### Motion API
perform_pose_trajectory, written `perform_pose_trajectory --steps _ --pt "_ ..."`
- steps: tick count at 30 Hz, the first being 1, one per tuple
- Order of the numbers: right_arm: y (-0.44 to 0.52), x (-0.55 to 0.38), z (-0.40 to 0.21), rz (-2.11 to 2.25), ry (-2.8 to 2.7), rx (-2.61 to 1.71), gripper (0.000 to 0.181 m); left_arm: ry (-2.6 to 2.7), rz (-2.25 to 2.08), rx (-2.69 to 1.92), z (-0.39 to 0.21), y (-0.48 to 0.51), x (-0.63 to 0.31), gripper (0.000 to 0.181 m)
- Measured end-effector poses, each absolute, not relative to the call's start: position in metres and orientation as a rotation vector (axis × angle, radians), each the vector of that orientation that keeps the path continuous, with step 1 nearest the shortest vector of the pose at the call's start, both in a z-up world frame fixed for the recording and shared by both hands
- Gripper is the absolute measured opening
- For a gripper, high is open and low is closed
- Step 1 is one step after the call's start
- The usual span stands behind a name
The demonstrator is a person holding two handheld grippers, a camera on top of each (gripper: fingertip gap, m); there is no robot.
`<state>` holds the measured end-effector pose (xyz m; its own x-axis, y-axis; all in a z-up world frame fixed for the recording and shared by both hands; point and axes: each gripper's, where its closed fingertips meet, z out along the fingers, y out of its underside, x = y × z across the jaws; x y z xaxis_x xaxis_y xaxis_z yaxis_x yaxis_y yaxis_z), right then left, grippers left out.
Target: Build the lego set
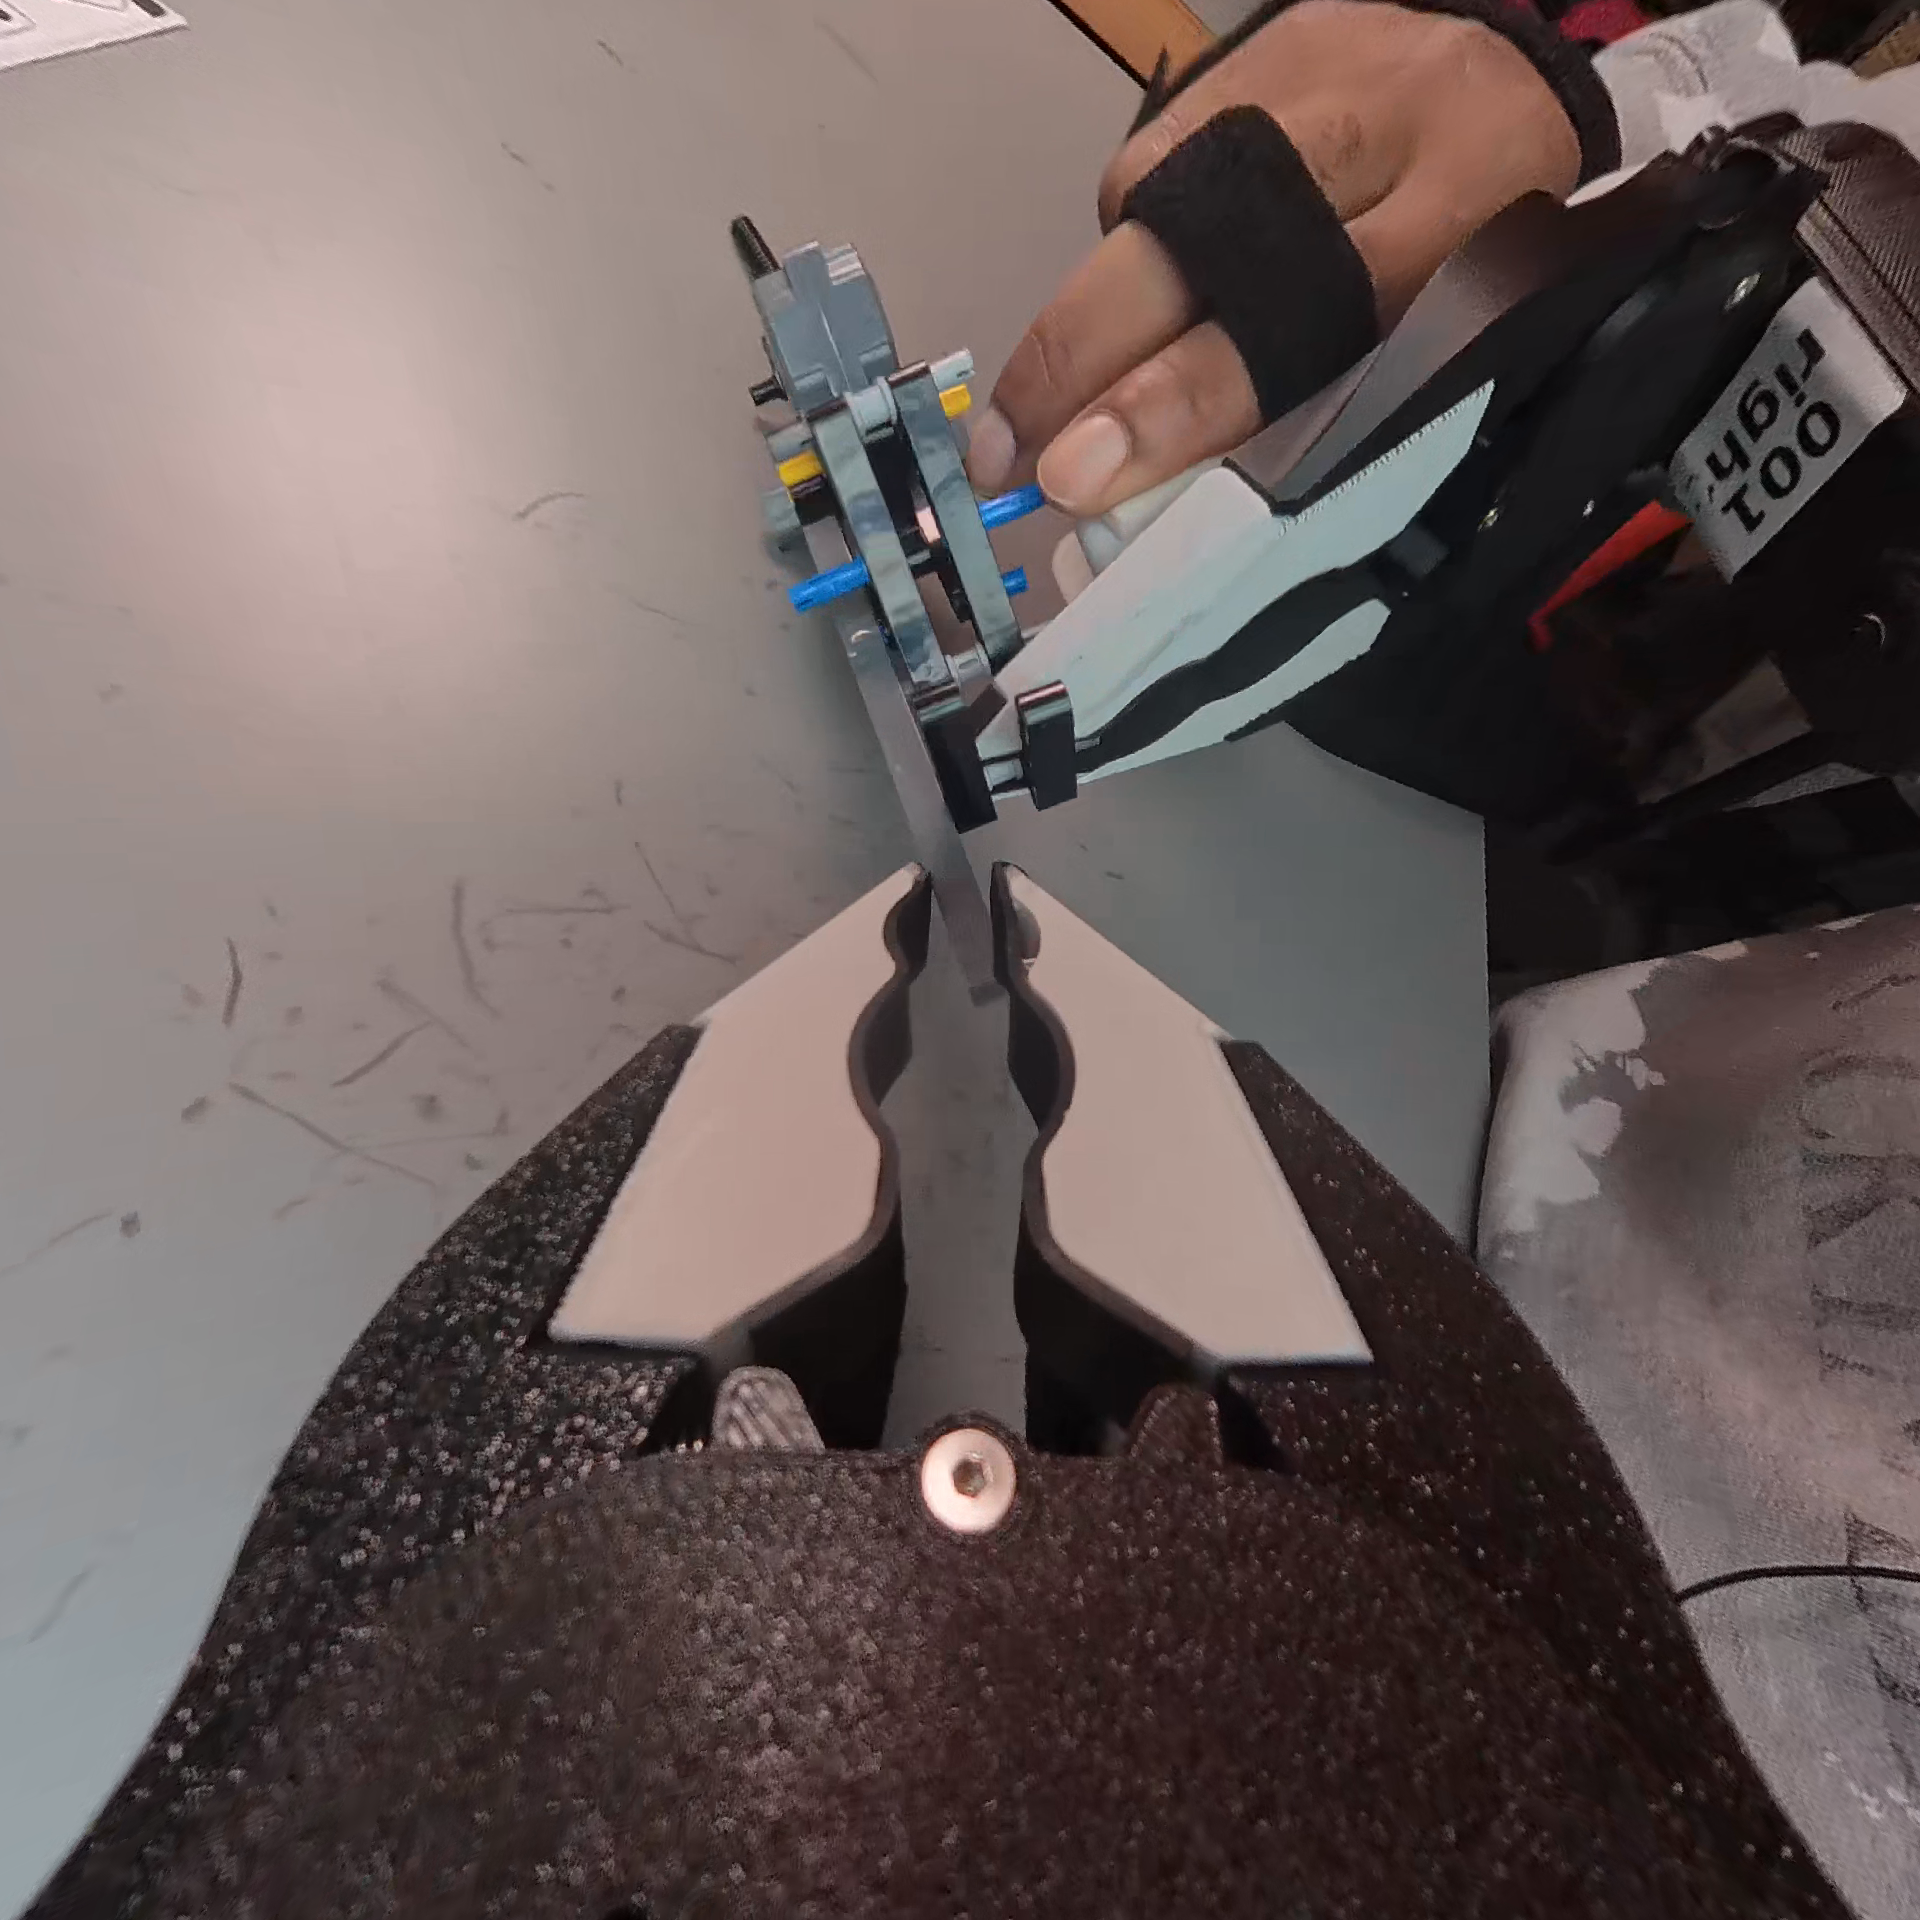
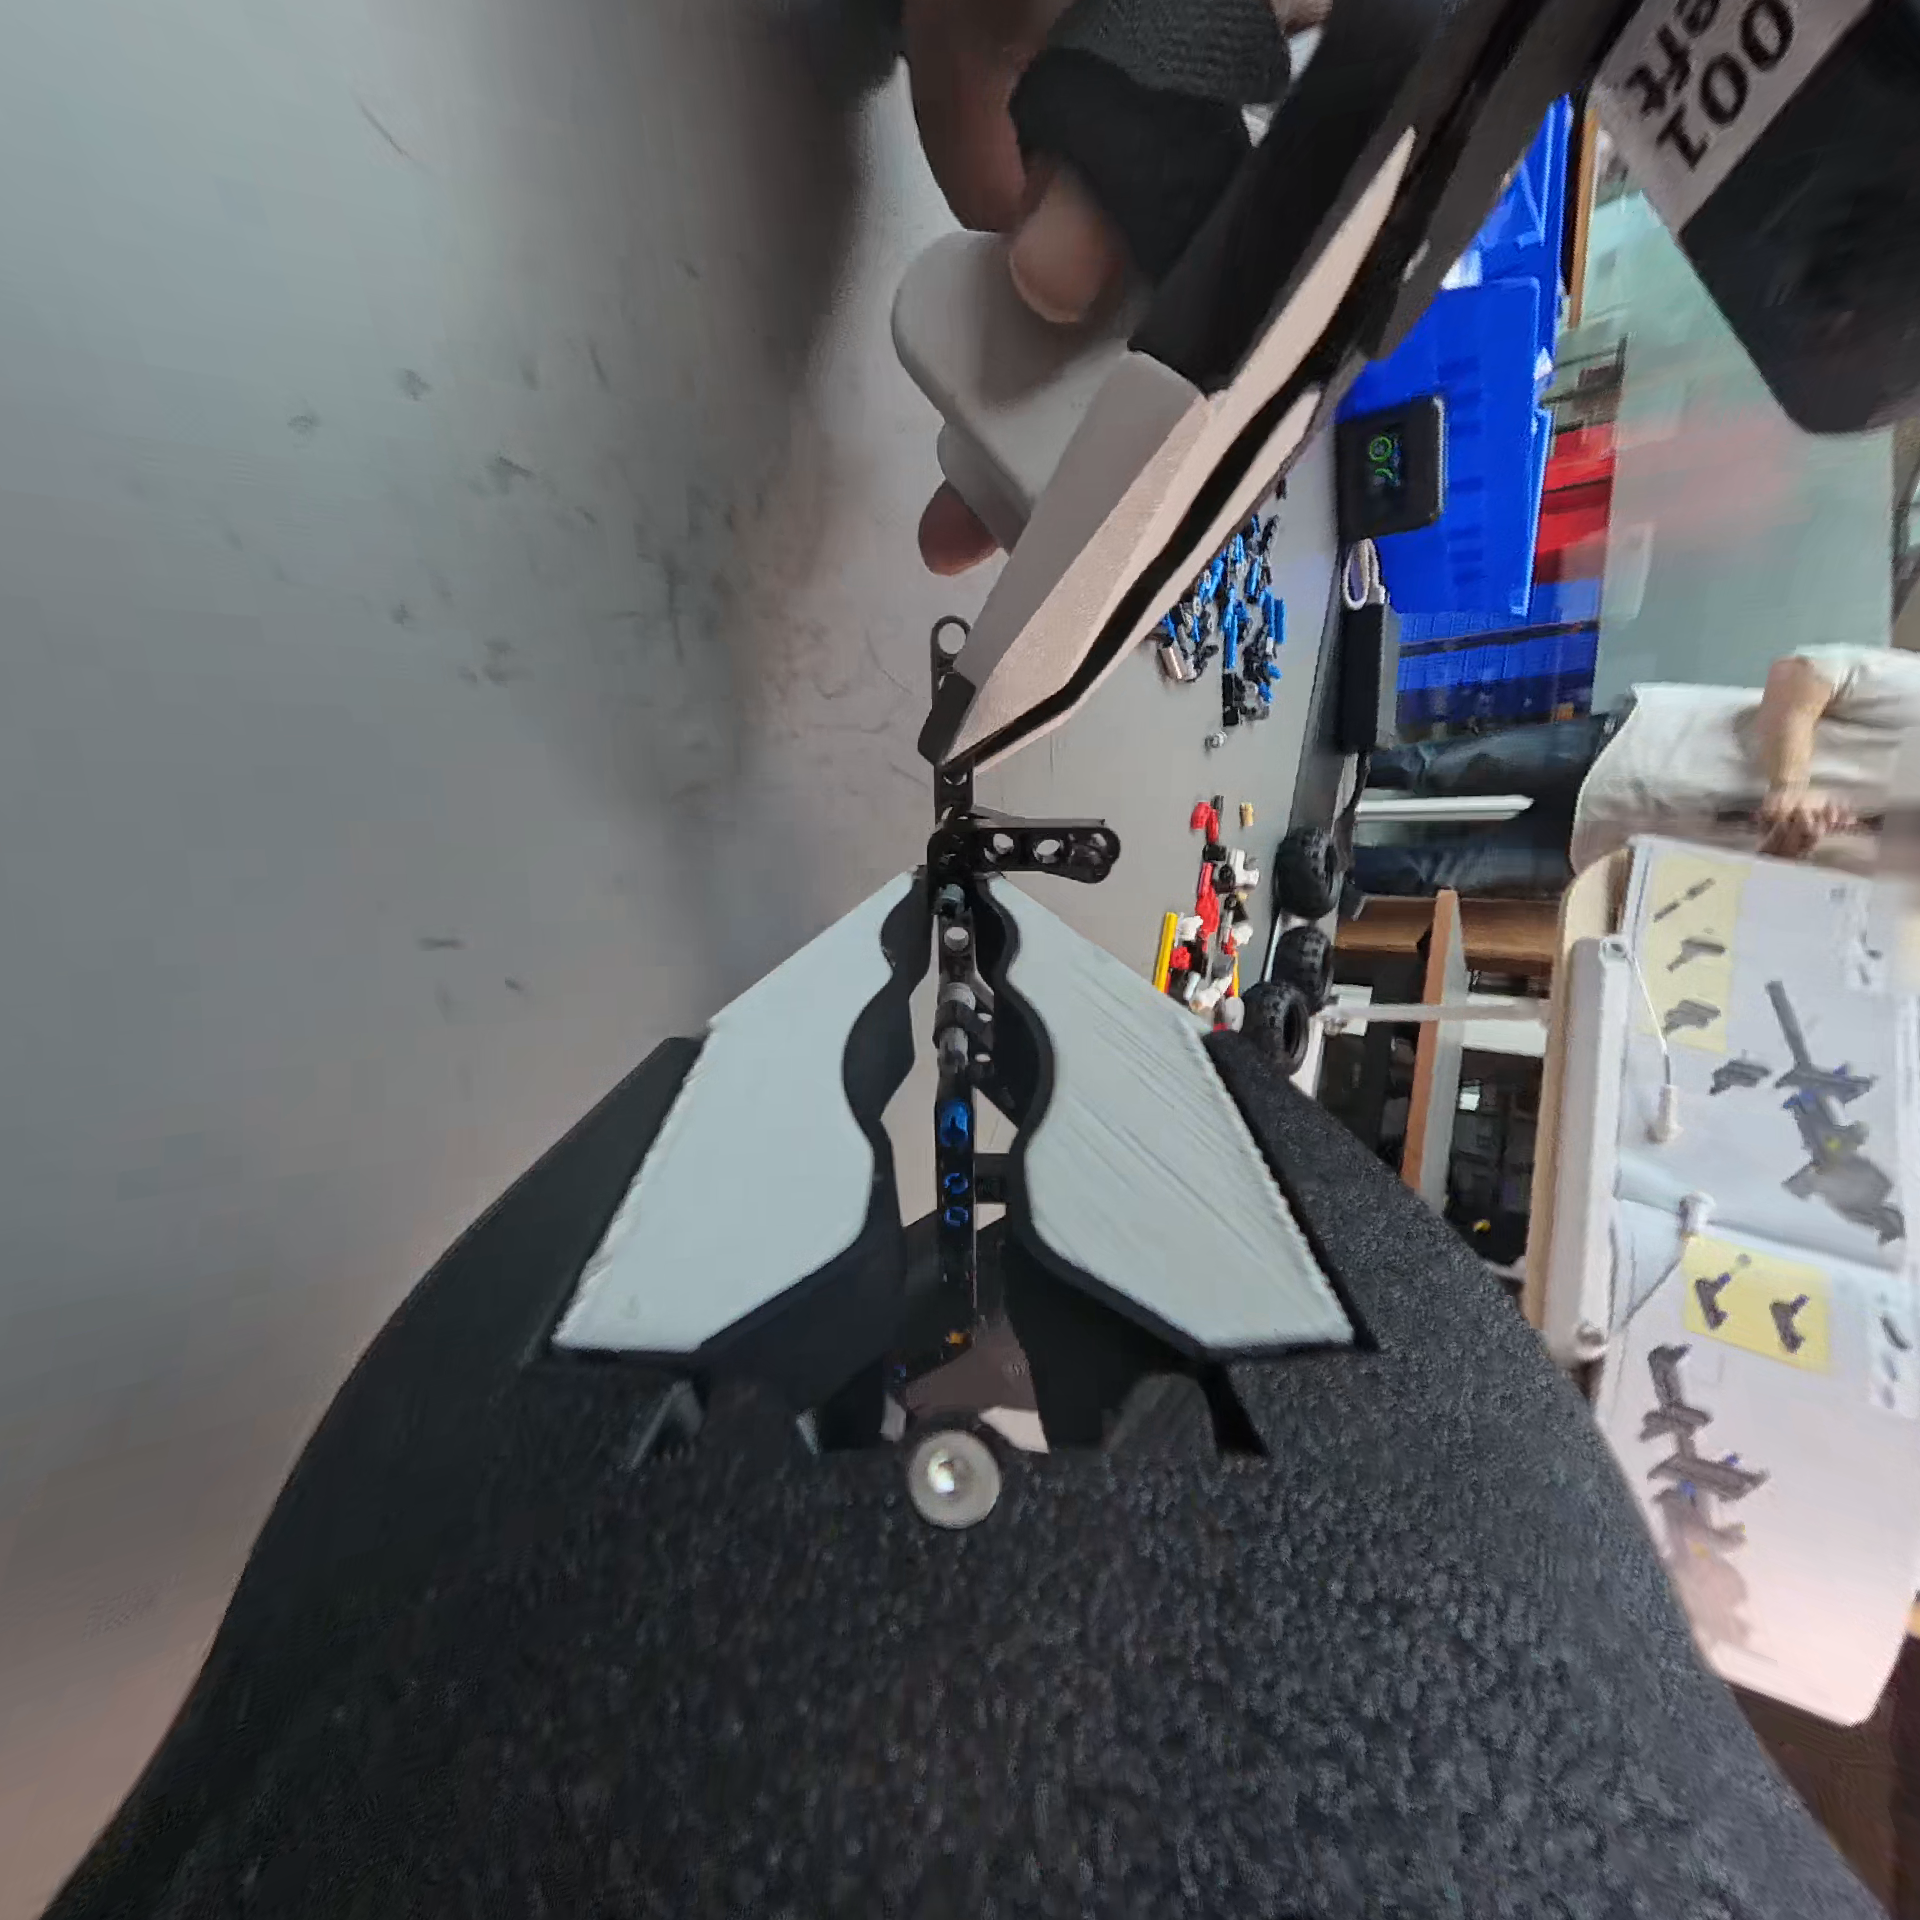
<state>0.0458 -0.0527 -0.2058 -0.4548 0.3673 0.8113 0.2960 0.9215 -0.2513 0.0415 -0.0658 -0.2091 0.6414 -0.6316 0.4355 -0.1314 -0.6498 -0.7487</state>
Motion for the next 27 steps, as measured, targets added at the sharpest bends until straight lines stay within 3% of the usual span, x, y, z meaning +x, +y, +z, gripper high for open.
perform_pose_trajectory --steps 1,6,18,22,27 --pt "-0.05 0.046 -0.206 0.098 -2.058 -0.566 0.009 0.571 -0.916 -2.164 -0.207 -0.066 0.039 0.014" --pt "-0.049 0.047 -0.206 0.169 -1.927 -0.965 0.029 0.512 -0.851 -2.166 -0.208 -0.064 0.03 0.012" --pt "-0.061 0.048 -0.223 -0.166 -2.057 -0.692 0.0 0.629 -0.66 -2.183 -0.221 -0.062 0.018 0.011" --pt "-0.075 0.054 -0.221 0.17 -2.054 -1.055 0.026 0.775 -0.515 -2.217 -0.238 -0.065 0.015 0.01" --pt "-0.086 0.043 -0.204 0.575 -1.82 -1.5 0.031 0.862 -0.493 -2.242 -0.246 -0.071 0.015 0.022"
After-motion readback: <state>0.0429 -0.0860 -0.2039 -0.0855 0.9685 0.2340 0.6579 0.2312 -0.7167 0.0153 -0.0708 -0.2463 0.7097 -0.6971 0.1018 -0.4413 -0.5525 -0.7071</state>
